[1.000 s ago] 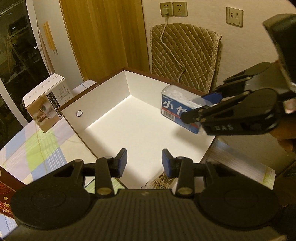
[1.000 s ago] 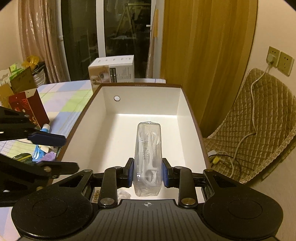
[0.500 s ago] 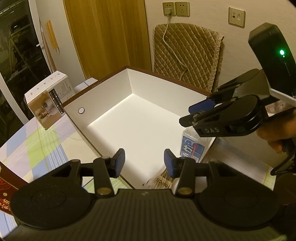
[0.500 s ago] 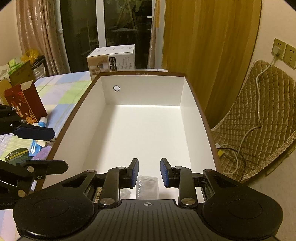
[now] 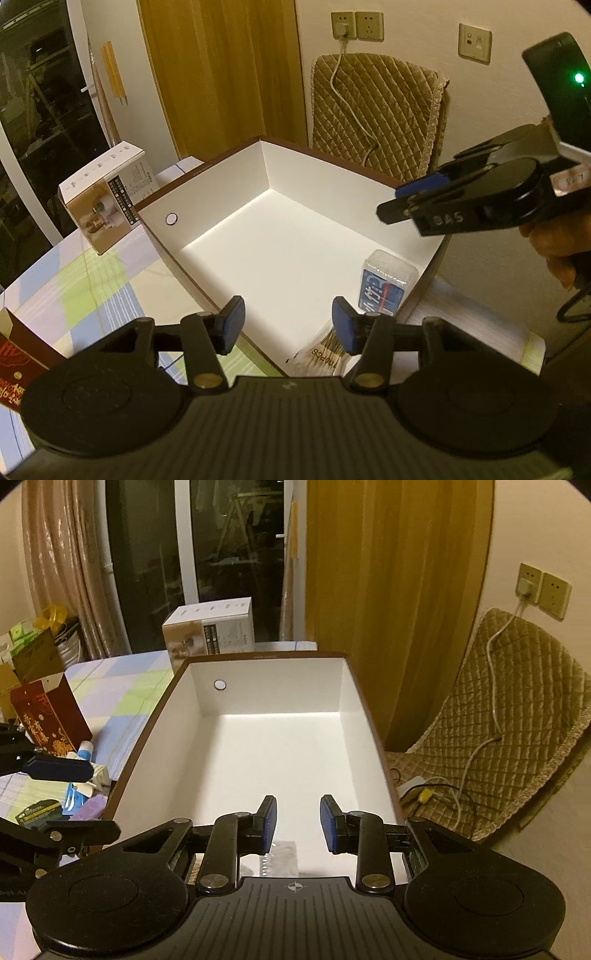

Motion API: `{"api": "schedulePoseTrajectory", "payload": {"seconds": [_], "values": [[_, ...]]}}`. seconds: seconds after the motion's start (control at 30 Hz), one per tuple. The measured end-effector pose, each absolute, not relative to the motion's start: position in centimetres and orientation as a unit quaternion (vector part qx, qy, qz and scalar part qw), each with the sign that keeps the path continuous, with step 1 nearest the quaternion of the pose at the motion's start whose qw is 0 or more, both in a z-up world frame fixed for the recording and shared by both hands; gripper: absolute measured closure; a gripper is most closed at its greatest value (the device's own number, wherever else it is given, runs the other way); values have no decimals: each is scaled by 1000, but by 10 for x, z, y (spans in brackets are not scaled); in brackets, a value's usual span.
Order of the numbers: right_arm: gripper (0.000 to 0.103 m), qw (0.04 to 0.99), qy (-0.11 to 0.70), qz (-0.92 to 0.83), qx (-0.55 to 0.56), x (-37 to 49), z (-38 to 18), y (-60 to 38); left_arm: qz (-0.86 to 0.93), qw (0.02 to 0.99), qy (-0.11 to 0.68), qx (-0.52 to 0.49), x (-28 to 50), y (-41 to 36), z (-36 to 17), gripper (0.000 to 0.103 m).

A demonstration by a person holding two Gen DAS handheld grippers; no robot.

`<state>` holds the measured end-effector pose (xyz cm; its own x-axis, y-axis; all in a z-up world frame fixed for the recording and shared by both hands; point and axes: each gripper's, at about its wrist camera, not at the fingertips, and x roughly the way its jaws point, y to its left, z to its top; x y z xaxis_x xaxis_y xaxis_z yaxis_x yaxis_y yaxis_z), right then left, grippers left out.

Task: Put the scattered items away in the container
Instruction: 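Withdraw both tools from the box back toward the table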

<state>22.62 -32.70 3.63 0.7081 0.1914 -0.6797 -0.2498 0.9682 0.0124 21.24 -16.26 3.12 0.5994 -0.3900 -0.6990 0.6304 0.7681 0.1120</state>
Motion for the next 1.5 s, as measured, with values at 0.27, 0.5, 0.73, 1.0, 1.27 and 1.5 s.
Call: {"api": "schedulePoseTrajectory", "payload": {"seconds": [0.27,0.5,0.73,1.0,1.27,1.5], "values": [[70,928,350,127,-34,204,60,-320,-280,884,335,167,193,-149,44,52],[70,929,341,141,-32,184,74,-302,-260,892,334,162,169,-127,52,45],[66,929,340,145,-33,168,78,-287,-237,898,339,152,151,-104,55,39],[2,936,316,152,-33,152,91,-280,-207,906,342,138,130,-81,55,22],[2,934,312,173,-33,138,99,-266,-155,913,351,138,107,-40,46,1],[2,928,306,211,-39,124,103,-233,-97,919,358,131,89,3,42,1]]}}
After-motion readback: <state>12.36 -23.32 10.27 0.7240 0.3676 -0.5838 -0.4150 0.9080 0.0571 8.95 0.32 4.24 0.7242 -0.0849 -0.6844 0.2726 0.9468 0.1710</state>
